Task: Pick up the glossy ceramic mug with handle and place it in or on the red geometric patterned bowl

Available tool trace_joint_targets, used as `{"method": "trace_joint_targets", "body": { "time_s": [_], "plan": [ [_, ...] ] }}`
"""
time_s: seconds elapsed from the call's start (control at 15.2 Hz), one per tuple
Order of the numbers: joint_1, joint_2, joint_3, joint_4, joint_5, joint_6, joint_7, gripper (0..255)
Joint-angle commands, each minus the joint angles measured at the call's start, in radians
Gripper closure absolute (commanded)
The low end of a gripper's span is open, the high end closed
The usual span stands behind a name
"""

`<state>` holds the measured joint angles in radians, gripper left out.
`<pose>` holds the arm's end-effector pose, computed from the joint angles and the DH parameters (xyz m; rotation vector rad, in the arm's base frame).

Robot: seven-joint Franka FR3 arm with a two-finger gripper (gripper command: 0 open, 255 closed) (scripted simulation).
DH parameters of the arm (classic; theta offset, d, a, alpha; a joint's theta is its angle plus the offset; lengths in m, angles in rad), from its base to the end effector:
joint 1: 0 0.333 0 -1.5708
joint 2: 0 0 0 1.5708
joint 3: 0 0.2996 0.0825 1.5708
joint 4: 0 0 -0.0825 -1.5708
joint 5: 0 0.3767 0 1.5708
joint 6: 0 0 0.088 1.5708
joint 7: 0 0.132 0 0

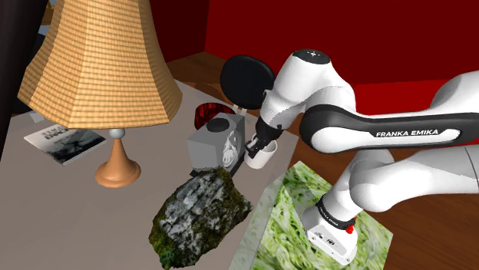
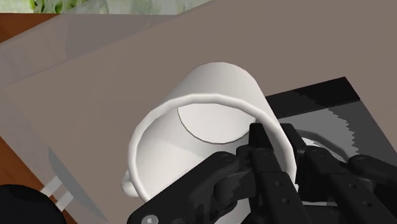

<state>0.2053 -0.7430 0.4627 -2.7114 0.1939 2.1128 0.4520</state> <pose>0.2777 0.2129 0.3966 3.0626 0.0419 0.2381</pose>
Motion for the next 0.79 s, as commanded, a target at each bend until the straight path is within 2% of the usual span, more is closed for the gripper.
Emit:
{"method": "trace_joint_targets", "body": {
  "time_s": [0.0,0.73],
  "plan": [
    [-0.001,-0.011,-0.01,0.021,-0.005,-0.032,-0.005,255],
    [-0.012,-0.042,-0.05,0.149,-0.031,-0.189,-0.019,255]
  ]
}}
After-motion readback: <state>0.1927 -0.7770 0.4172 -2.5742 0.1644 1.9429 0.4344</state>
